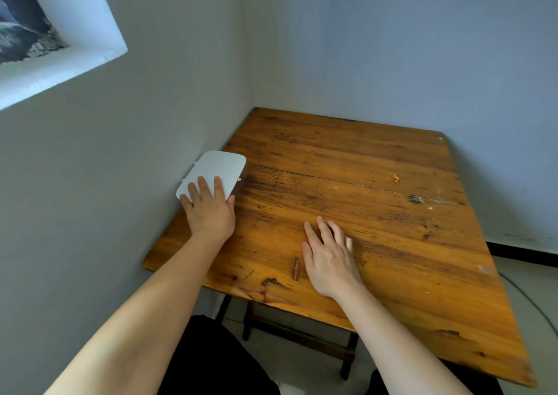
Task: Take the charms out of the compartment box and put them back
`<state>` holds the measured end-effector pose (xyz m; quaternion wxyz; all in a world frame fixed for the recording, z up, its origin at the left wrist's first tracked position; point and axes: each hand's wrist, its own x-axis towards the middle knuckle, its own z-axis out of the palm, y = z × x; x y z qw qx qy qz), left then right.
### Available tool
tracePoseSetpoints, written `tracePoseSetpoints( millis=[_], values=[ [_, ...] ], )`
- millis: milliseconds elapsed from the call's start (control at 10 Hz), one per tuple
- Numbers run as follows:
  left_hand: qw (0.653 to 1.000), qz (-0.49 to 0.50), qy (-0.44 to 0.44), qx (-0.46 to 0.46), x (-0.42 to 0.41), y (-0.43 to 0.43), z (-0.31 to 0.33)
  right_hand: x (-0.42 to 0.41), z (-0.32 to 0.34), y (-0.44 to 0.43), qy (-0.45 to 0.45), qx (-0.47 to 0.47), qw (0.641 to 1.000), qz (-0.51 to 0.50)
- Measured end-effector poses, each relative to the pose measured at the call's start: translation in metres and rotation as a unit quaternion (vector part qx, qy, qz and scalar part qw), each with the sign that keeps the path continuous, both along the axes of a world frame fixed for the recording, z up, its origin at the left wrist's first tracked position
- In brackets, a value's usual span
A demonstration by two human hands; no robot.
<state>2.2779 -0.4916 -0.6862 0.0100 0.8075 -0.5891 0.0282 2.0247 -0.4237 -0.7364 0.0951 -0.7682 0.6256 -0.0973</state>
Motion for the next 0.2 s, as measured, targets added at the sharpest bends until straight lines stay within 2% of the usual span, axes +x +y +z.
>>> tracePoseSetpoints(
  millis=[100,200],
  values=[
    [1.0,0.004,0.023,0.008,0.001,0.004,0.007,0.0,0.001,0.001,-0.017,0.002,1.0,0.001],
    [0.997,-0.036,0.035,-0.051,-0.013,0.025,0.011,-0.002,0.005,-0.005,-0.056,0.024,0.998,0.002]
  ],
)
